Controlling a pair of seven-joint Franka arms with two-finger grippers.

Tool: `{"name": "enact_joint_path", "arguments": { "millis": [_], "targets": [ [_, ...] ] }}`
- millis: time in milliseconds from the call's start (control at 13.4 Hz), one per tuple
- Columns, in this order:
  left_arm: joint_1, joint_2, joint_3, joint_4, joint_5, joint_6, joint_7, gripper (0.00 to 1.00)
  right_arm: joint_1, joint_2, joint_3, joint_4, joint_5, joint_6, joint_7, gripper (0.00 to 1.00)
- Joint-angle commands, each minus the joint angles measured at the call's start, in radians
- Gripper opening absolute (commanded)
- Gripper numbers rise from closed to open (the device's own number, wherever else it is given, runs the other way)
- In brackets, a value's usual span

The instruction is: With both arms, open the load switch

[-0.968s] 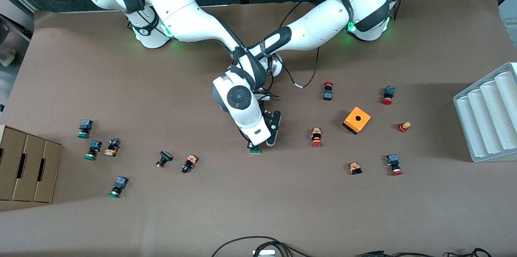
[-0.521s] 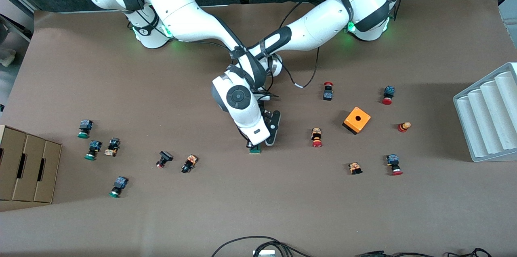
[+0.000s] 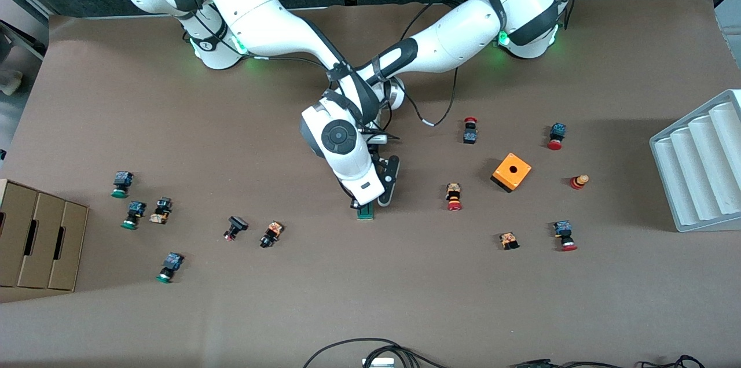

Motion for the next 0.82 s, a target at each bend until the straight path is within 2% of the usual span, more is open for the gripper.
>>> {"name": "enact_joint_path", "arguments": {
  "millis": [0,744],
  "targets": [
    [-0.003,0.012,0.016,0.011,0.002,-0.017,-0.012,0.53,-0.001,-0.045,0.014,-0.061,0.021,-0.015,0.001,0.26],
    [-0.005,0.012,0.016,0.011,0.002,-0.017,-0.012,0.54,-0.001,-0.077,0.016,-0.115,0.018,-0.009,0.000,0.26]
  ]
}}
